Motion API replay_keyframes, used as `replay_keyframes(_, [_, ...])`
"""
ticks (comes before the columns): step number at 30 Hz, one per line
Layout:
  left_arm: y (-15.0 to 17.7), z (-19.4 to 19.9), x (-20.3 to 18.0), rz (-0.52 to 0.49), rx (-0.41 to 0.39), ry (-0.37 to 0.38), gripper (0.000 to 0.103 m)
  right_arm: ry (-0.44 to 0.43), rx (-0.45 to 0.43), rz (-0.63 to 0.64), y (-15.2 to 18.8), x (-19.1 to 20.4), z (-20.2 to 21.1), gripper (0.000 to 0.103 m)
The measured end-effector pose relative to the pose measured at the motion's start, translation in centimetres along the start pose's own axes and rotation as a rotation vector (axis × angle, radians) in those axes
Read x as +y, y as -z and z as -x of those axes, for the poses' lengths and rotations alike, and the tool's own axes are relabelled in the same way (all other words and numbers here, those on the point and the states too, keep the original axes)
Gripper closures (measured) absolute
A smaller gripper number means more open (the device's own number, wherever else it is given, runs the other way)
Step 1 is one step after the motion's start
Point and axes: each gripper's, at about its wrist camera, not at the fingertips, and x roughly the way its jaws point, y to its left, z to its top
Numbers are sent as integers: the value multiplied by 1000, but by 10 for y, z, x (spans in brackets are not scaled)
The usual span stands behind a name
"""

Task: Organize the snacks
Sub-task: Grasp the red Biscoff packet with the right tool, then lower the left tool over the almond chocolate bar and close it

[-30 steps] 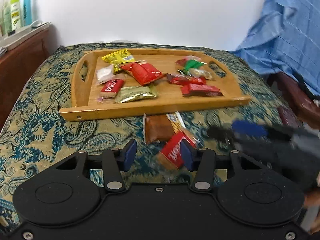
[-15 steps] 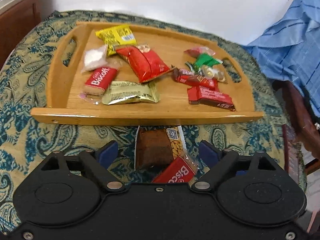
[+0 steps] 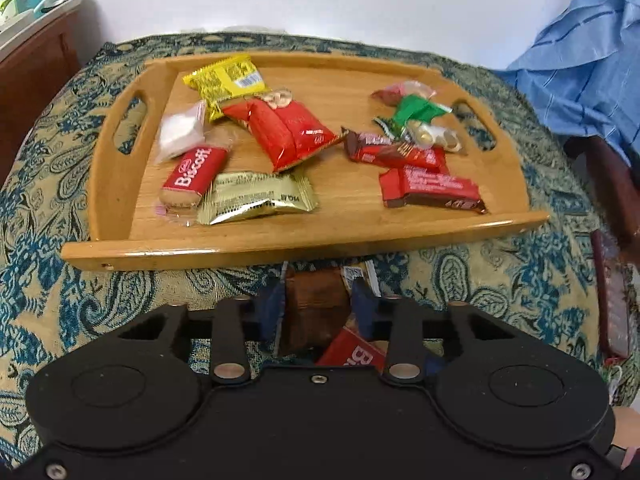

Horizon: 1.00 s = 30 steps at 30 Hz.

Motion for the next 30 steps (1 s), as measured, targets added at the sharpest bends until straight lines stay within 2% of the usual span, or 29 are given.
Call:
replay_keyframes(1, [0, 3, 1, -2, -11, -8, 80, -4, -5, -7, 1, 0, 2, 37])
replay_keyframes(3, [1, 9, 2, -9, -27, -16, 83, 18, -18, -5, 3, 1, 7, 37])
replay_keyframes(12, [12, 28, 10, -29, -69, -35, 83, 97, -83, -41, 8, -8, 37, 37])
replay_keyframes(13, [13, 29, 10, -28, -75, -37, 80, 111, -94, -53, 8, -12, 39, 37])
replay_keyframes(16, [15, 35, 11, -29, -100, -31, 59, 166, -143, -124, 9, -23, 44, 37])
replay_keyframes(17, [16, 37, 11, -35, -112, -28, 56, 188, -165, -159, 8, -29, 45, 37])
replay_keyframes(18, [18, 39, 10, -43, -124, -26, 55, 206, -187, -202, 8, -35, 48, 37])
replay_keyframes(21, [22, 42, 8, -64, -153, -26, 39, 244, -246, -376, 8, -62, 57, 37])
replay_keyframes(23, [26, 43, 6, -77, -183, -30, 24, 255, -269, -480, 9, -79, 63, 37])
replay_keyframes(25, [32, 43, 3, -90, -213, -31, 14, 239, -272, -559, 10, -93, 62, 37])
replay_keyframes(30, [47, 33, -13, -132, -258, -51, 7, 220, -246, -607, 11, -100, 56, 37])
